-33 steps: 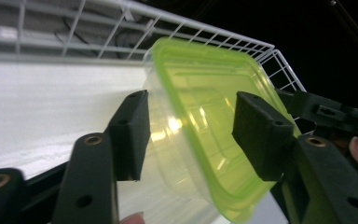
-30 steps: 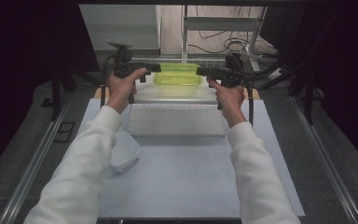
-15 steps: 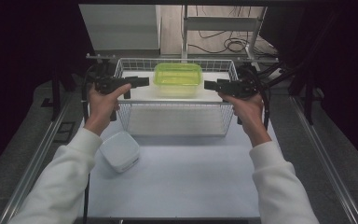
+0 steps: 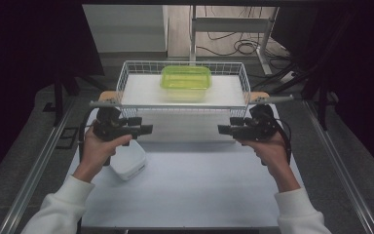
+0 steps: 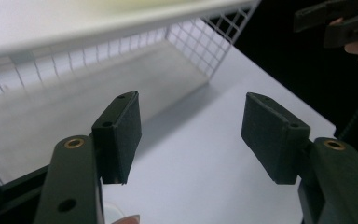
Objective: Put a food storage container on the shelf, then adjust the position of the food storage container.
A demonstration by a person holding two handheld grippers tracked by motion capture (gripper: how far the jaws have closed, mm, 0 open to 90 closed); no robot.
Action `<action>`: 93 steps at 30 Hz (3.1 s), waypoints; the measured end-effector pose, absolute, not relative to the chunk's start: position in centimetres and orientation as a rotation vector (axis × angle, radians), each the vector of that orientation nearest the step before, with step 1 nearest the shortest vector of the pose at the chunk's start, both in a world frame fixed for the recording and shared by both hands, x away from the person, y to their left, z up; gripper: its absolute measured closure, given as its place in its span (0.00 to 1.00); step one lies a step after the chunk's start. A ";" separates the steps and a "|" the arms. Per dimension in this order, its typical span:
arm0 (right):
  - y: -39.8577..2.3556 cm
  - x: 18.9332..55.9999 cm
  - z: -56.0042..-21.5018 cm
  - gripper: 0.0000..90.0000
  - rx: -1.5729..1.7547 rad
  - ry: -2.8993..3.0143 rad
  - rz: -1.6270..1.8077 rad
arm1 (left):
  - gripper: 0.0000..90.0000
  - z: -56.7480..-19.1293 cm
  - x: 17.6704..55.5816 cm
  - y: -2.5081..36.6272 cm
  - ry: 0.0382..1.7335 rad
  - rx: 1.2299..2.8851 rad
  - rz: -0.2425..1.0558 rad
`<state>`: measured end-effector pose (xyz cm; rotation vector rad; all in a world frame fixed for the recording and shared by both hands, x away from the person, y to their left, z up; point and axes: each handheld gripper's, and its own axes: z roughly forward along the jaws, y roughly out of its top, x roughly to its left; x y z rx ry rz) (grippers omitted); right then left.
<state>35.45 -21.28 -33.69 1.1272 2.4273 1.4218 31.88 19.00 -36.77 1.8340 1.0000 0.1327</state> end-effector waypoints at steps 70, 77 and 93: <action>-23.1 31.5 -41.8 0.39 1.179 2.563 1.267 | 0.99 -46.2 36.9 29.6 1.416 2.157 0.246; -22.9 31.5 -41.9 0.39 1.178 2.566 1.264 | 1.00 -47.3 37.0 30.2 1.438 2.177 0.228; -22.7 31.6 -42.2 0.38 1.187 2.568 1.259 | 1.00 -48.0 36.0 29.5 1.336 2.254 0.121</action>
